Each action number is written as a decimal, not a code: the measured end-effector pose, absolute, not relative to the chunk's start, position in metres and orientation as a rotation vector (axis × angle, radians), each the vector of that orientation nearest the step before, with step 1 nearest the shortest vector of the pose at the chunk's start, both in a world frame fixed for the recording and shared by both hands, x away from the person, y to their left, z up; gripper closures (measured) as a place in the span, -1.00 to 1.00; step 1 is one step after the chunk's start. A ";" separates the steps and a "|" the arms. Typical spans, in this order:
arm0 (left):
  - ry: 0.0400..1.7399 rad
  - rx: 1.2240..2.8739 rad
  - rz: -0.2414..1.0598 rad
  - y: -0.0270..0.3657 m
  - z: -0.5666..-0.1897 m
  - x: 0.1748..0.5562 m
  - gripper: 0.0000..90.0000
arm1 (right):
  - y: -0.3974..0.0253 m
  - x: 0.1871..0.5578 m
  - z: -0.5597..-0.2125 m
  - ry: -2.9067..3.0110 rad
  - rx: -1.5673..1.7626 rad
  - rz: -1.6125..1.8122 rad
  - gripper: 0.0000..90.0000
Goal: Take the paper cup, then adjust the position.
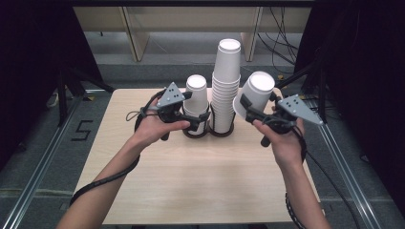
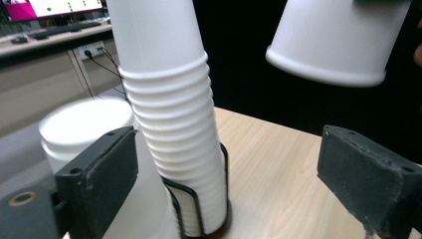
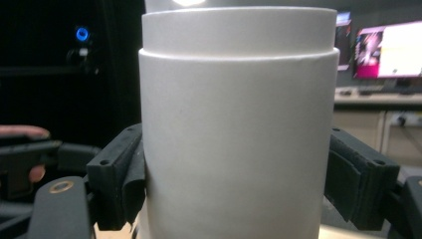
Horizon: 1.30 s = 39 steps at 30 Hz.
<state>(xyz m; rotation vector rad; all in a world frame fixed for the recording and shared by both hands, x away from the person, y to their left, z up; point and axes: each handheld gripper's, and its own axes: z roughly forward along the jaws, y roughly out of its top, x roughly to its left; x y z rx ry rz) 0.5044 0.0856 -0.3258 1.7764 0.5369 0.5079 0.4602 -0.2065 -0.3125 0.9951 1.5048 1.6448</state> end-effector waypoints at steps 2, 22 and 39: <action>0.551 1.770 0.494 0.088 -0.335 0.501 -0.80 | -0.202 0.459 -0.328 1.544 1.013 1.629 -0.54; 0.556 1.724 0.394 0.104 -0.365 0.474 -0.78 | -0.190 0.442 -0.399 1.658 1.064 1.549 -0.55; 0.573 1.760 0.306 0.089 -0.379 0.477 -0.77 | -0.196 0.446 -0.421 1.730 1.030 1.425 -0.56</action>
